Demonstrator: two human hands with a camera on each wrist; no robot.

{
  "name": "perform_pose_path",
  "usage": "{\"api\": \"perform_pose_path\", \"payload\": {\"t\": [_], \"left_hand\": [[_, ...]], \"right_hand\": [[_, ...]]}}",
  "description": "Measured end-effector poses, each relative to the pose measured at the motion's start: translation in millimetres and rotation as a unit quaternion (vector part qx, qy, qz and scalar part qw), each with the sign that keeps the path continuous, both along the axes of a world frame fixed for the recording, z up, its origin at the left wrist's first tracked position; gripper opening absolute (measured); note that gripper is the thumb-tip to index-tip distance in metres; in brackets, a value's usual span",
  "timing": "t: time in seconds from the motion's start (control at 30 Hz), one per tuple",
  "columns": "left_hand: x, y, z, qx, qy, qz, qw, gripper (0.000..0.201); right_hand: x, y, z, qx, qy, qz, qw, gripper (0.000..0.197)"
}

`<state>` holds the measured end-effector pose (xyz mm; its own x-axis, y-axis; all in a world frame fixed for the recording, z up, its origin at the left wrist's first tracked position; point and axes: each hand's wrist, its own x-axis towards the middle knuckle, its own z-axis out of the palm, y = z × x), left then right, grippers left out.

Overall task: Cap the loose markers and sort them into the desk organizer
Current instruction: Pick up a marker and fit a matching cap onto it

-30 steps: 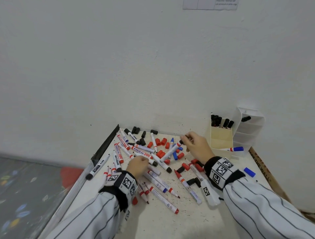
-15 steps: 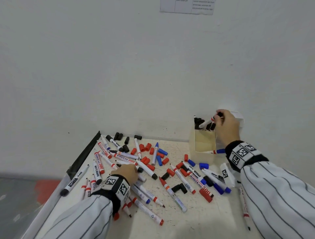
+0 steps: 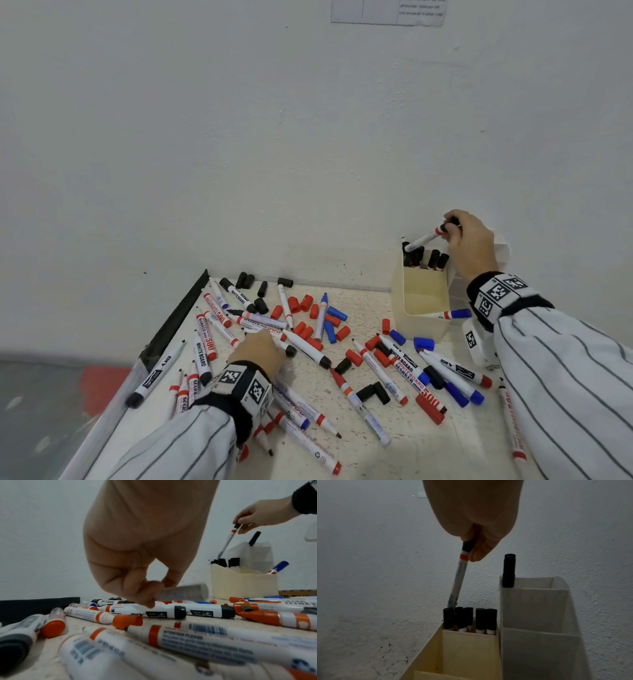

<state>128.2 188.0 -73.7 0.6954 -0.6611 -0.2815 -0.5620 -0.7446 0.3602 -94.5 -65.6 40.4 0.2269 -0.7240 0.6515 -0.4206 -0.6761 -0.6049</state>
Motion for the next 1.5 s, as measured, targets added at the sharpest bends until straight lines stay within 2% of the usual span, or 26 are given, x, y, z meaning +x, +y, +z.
{"api": "perform_pose_path", "payload": {"t": [0.1,0.2,0.33,0.43,0.57,0.73,0.83,0.9,1.03,1.13,1.2,1.27,1.43,1.5], "left_hand": [[4,-1,3,-0.063,0.057,0.057,0.995,0.022],[9,-2,3,-0.147,0.084,0.081,0.982,0.019],[11,-1,4,-0.223,0.115,0.080,0.965,0.019],[13,-3,5,-0.237,0.117,0.076,0.962,0.016],[17,-4,7,-0.256,0.146,0.077,0.953,0.018],[25,-8,3,-0.258,0.148,0.059,0.953,0.027],[30,-9,3,-0.260,0.136,0.047,0.955,0.038],[33,-8,3,-0.270,0.143,0.044,0.951,0.041],[40,-5,3,-0.279,0.123,0.048,0.951,0.040],[43,-2,3,-0.278,0.110,0.052,0.953,0.038],[45,0,3,-0.277,0.115,0.051,0.953,0.038],[47,3,3,-0.280,0.114,0.050,0.952,0.038],[53,6,4,-0.299,0.117,0.059,0.945,0.037],[56,7,3,-0.299,0.116,0.066,0.945,0.036]], "right_hand": [[3,-2,-2,-0.009,0.037,-0.043,0.998,0.024],[6,-2,1,-0.026,0.025,-0.075,0.997,0.026],[13,-4,7,-0.067,0.020,-0.020,0.997,0.025],[18,-10,8,-0.034,0.090,-0.021,0.995,0.030],[20,-11,8,-0.009,0.119,-0.074,0.990,0.039],[32,-16,1,0.074,0.127,-0.045,0.988,0.026],[39,-15,-9,0.084,0.136,-0.076,0.984,0.016],[42,-12,-13,0.086,0.153,-0.082,0.981,0.023],[49,-17,-20,0.132,0.163,-0.027,0.977,0.040],[51,-20,-24,0.161,0.198,-0.011,0.967,0.060],[52,-21,-27,0.163,0.211,-0.014,0.964,0.063],[53,-22,-29,0.147,0.203,-0.015,0.968,0.056],[57,-23,-29,0.097,0.169,-0.050,0.979,0.020],[55,-26,-30,0.099,0.207,-0.050,0.972,0.015]]}}
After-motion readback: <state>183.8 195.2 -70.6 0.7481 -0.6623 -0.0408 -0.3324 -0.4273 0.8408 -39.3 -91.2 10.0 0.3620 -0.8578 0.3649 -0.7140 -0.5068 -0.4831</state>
